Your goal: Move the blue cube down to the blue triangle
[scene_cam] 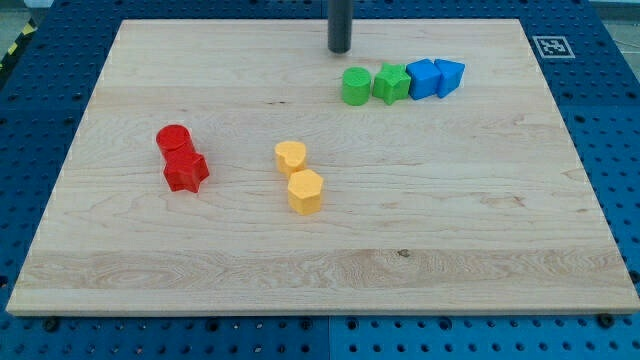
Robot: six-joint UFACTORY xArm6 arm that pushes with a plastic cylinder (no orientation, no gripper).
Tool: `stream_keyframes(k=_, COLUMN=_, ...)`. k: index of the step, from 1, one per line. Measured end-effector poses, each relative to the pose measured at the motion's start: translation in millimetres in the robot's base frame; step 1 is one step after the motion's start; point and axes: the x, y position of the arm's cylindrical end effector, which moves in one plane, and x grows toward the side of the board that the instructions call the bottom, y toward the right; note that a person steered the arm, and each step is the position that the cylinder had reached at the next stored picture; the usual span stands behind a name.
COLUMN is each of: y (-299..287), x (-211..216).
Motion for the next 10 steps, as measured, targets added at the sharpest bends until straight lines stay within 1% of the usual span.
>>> stream_keyframes(k=2, y=55, x=7)
stream_keyframes(k=4, y=80, x=37)
stream_keyframes(k=8, y=87, x=85)
stream_keyframes(k=10, y=89, x=116)
